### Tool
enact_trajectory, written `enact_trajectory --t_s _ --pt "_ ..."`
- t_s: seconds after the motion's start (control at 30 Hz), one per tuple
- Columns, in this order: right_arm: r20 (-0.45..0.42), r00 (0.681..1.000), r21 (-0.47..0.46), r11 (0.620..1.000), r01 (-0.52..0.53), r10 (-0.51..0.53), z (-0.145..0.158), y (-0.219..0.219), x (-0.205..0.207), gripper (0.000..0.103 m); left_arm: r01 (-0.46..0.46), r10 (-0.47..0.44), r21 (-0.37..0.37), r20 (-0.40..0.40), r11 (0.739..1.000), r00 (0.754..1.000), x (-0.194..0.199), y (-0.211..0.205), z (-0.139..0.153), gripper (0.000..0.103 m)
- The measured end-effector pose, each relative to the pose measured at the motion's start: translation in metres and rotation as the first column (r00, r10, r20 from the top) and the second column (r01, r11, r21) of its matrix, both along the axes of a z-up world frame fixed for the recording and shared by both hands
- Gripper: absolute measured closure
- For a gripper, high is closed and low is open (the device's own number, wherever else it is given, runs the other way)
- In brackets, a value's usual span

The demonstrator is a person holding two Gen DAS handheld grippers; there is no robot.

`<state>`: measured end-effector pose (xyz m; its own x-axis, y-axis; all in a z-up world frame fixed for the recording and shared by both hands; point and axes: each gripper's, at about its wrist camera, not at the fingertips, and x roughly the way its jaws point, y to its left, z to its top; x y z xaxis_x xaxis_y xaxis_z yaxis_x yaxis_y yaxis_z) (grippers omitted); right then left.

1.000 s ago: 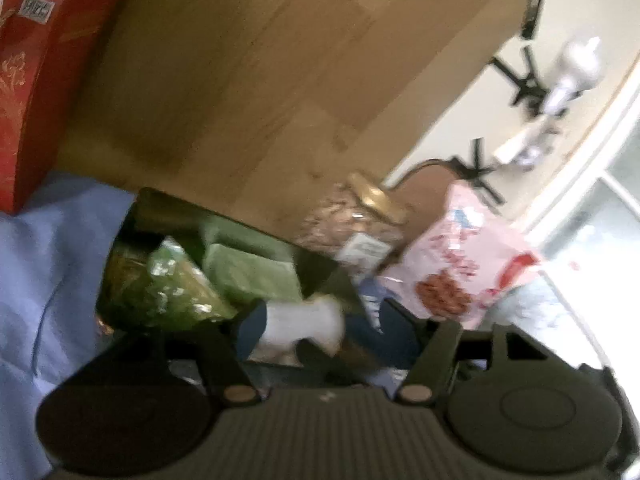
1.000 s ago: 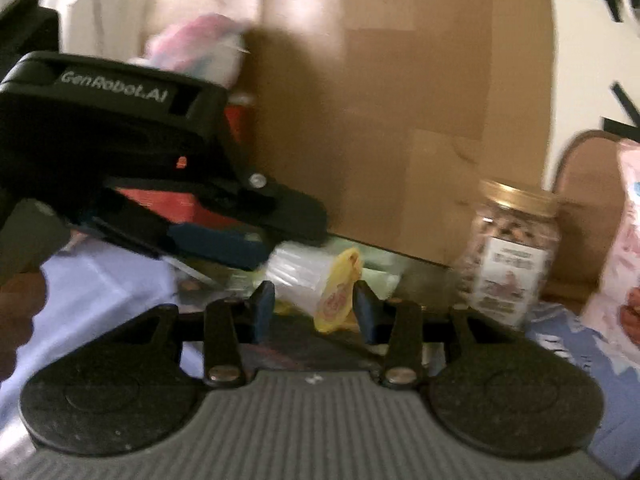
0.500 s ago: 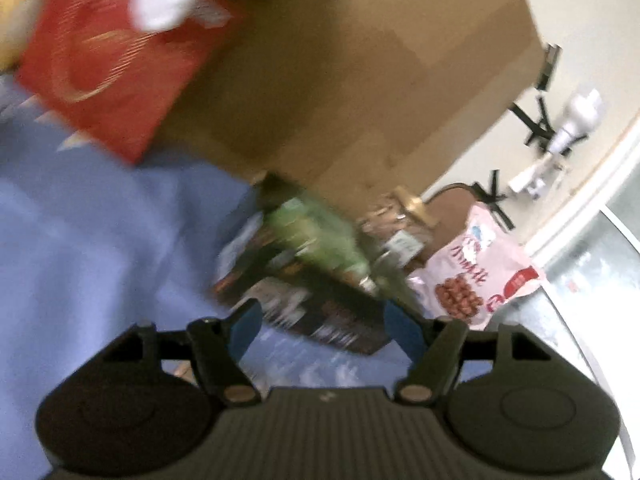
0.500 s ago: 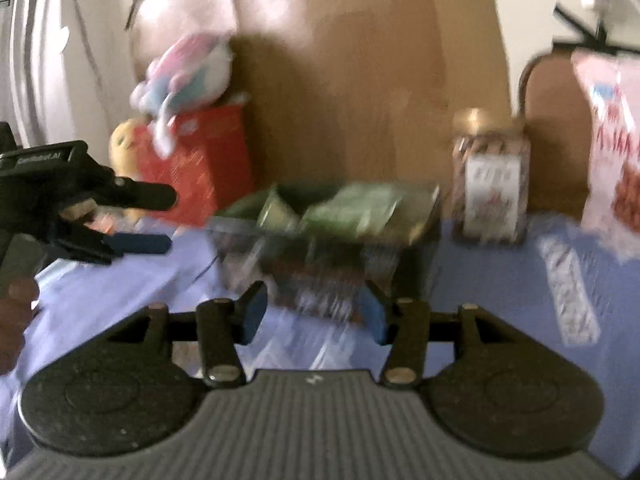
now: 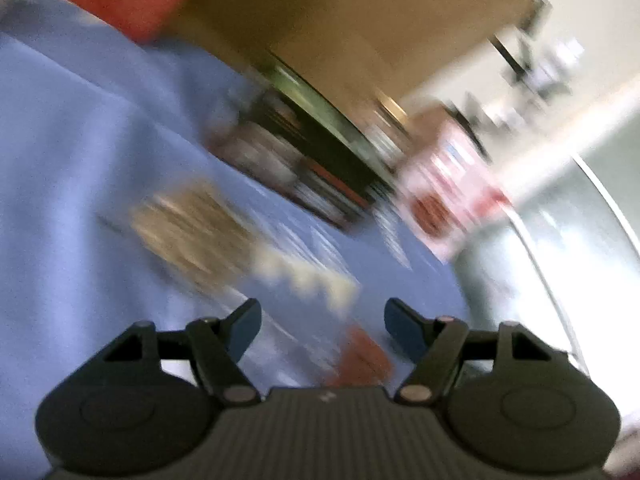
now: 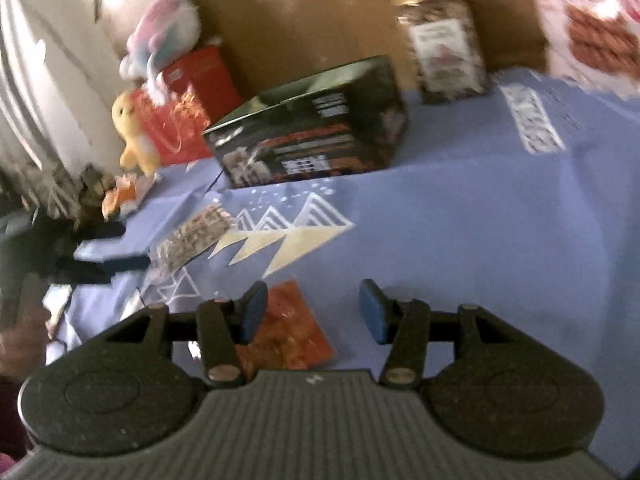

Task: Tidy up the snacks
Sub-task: 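Move the left tool to the orange-red snack bag and grasp it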

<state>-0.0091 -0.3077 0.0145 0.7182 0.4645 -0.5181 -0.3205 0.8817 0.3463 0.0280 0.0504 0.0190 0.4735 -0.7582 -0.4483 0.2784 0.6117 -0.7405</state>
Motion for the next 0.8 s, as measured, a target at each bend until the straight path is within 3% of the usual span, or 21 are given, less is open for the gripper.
enact_trajectory --t_s 0.1,0.23,0.37,0.53,0.6,0.67,0.8 --pt "-0.03 1.0 0.065 0.998 0.004 -0.002 -0.004 -0.012 -0.005 0.051 0.137 -0.137 -0.008 -0.011 0.991 0.991 -0.011 -0.029 -0.004 0.033" --pt "-0.09 0.995 0.17 0.985 -0.032 0.048 -0.009 -0.017 -0.002 0.053 0.196 -0.195 0.009 -0.074 0.981 0.978 -0.024 -0.051 -0.02 0.037" --pt "-0.183 0.975 0.324 0.944 -0.061 0.126 -0.022 -0.02 0.006 0.061 0.155 -0.156 -0.018 -0.116 0.988 0.981 -0.025 -0.047 -0.031 0.04" --pt "-0.228 0.957 0.419 0.905 -0.07 0.18 -0.027 -0.016 0.009 0.069 0.112 -0.116 -0.044 -0.125 0.993 0.985 -0.019 -0.04 -0.035 0.044" --pt "-0.253 0.94 0.475 0.876 -0.086 0.23 -0.033 -0.011 0.012 0.077 0.1 -0.105 -0.045 -0.124 0.994 0.987 -0.019 -0.037 -0.035 0.049" --pt "-0.258 0.945 0.439 0.896 -0.072 0.203 -0.034 -0.005 0.013 0.091 0.092 -0.097 -0.042 -0.122 0.995 0.988 -0.018 -0.037 -0.035 0.052" --pt "-0.252 0.95 0.451 0.891 -0.052 0.183 -0.031 0.0 0.017 0.092 0.071 -0.077 -0.05 -0.126 0.996 0.989 -0.014 -0.033 -0.035 0.053"
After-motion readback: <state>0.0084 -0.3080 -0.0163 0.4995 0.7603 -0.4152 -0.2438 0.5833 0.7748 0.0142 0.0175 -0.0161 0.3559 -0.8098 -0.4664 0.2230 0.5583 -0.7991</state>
